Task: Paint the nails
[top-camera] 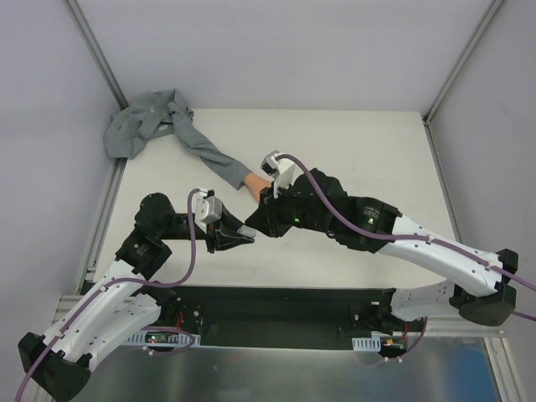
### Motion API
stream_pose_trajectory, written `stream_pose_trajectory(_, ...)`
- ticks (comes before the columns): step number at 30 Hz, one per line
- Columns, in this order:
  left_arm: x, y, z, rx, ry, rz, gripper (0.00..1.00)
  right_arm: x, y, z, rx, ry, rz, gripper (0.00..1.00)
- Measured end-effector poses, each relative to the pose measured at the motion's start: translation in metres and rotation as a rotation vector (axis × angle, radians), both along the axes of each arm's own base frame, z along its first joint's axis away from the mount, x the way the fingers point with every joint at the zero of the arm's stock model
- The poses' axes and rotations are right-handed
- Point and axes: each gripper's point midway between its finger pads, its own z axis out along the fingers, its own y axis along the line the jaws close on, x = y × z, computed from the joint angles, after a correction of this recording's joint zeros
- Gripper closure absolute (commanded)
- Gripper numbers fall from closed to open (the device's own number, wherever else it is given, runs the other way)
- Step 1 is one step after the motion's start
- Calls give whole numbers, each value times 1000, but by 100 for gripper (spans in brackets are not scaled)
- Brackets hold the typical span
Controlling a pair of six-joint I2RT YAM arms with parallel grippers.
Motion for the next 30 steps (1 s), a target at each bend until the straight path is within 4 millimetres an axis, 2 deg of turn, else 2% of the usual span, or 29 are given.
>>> stream_pose_trajectory(8,0,0,-1,0,0,5,100,-3,3,-5,6,4,3,100)
stream_pose_trajectory(13,1,1,-2,3,5,19,100,-5,7,-15,13,-21,-24,100)
stream_pose_trajectory(19,0,2,-12,18,28,25,100,-6,8,-26,91,-62,-121,99)
stream_pose_trajectory(20,1,3,-14,22,34,27,100,-5,9,-28,101,-64,-141,93)
stream_pose_trajectory(23,3,3,-18,30,50,42,100,-2,10,-31,111,-76,-199,91)
stream_pose_trajectory(30,9,2,-12,4,55,73,100,5,7,-25,204,-66,-319,96)
